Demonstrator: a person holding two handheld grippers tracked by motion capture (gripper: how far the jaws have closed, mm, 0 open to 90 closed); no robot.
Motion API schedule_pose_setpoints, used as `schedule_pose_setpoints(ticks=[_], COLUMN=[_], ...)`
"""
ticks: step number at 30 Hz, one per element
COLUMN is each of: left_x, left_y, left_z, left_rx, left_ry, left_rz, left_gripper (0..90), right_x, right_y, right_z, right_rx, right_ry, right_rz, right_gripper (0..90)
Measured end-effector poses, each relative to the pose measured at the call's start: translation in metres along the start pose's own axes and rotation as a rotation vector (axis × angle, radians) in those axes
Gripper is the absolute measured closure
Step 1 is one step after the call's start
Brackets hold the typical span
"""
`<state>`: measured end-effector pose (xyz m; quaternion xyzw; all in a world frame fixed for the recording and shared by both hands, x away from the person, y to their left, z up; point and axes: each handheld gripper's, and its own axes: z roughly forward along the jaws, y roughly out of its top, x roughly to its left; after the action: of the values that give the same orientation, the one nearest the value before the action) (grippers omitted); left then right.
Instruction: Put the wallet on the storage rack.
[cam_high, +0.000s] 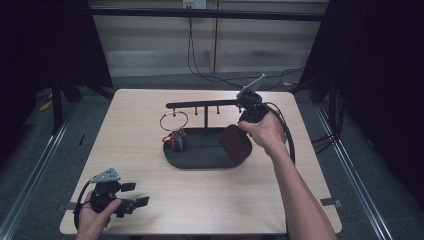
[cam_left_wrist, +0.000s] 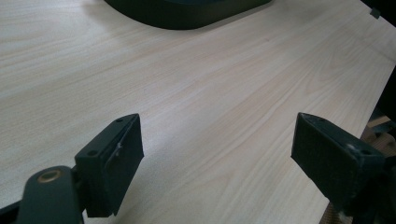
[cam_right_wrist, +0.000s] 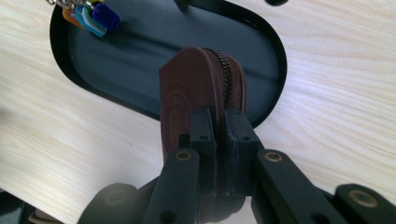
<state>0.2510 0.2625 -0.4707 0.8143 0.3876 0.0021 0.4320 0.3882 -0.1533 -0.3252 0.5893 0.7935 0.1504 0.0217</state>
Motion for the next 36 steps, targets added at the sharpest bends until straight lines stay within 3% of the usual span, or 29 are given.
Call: schedule_pose_setpoints(ticks=[13,19,22,31,32,36], left_x=[-0.003,-0.003,-0.003,-0.003,-0.003,-0.002], left_y=[0.0,-0.001,0.0,0.0,0.0,0.0], left_z=[-0.001,-0.001,-0.001,-0.002,-0.002,-0.002], left_rx=[0.0,0.003,0.001,-0.001,-0.002,0.002], left_ry=[-0.004,-0.01,-0.005,0.0,-0.001,0.001], left_rz=[0.015,0.012,0.013,0.023,0.021,0.023], left_gripper=[16.7,16.7,16.7,17.2,17.2,17.2], right_x=[-0.013,-0.022,-0.026,-0.031,-0.032,-0.034], right_y=[-0.001,-0.004,-0.004,-0.002,-0.003,-0.004], right_z=[0.003,0.014,0.02,0.044,0.046,0.052], right_rx=[-0.061,-0.089,-0.133,-0.157,-0.184,-0.204], right_ry=[0.023,0.064,0.08,0.131,0.13,0.142], right_rz=[0.067,0.117,0.15,0.192,0.199,0.217], right_gripper=[83.3,83.3,83.4,83.6,84.1,84.5])
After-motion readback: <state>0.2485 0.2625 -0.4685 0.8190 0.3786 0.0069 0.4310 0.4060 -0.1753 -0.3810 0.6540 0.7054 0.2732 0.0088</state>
